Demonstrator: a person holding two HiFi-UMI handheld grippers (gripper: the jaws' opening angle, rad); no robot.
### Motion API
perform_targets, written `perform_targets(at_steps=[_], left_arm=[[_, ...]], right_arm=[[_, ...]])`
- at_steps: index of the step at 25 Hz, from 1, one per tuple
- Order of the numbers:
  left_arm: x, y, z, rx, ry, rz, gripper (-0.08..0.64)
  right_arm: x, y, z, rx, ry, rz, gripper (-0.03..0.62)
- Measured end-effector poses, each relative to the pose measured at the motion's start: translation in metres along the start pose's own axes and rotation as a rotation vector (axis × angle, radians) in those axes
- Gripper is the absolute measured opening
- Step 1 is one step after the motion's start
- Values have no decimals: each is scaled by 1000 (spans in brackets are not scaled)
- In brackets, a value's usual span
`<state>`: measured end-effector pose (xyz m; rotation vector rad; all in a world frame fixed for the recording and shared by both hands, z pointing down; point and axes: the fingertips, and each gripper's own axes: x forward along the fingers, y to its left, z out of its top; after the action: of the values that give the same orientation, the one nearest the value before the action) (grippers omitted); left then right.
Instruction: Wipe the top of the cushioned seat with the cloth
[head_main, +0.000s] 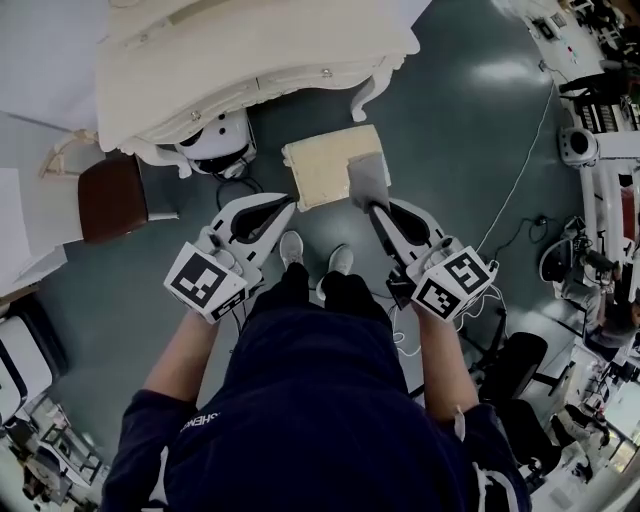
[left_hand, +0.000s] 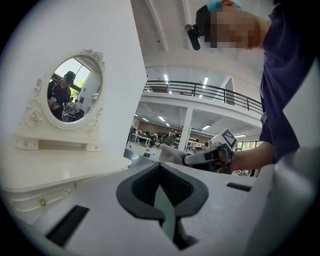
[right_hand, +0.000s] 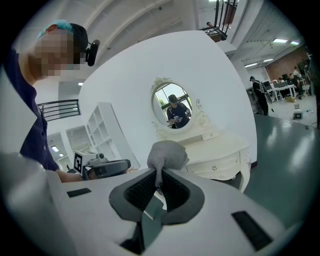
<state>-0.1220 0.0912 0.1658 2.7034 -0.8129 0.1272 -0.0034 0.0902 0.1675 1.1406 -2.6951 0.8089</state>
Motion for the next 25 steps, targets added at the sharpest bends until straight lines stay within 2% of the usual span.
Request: perform_targets(at_steps=[8, 12, 18, 25], left_arm=[[16, 35, -19, -45, 46, 74, 8], [37, 54, -34, -57, 82, 124, 8], [67, 88, -74, -103, 148, 221, 8], [92, 126, -136, -207, 200, 333, 8]], right_arm=[[48, -30, -13, 31, 61, 63, 44], [79, -62, -31, 45, 104, 101, 44], [133, -135, -80, 65, 205, 125, 44], [202, -192, -158, 45, 360, 176, 44]])
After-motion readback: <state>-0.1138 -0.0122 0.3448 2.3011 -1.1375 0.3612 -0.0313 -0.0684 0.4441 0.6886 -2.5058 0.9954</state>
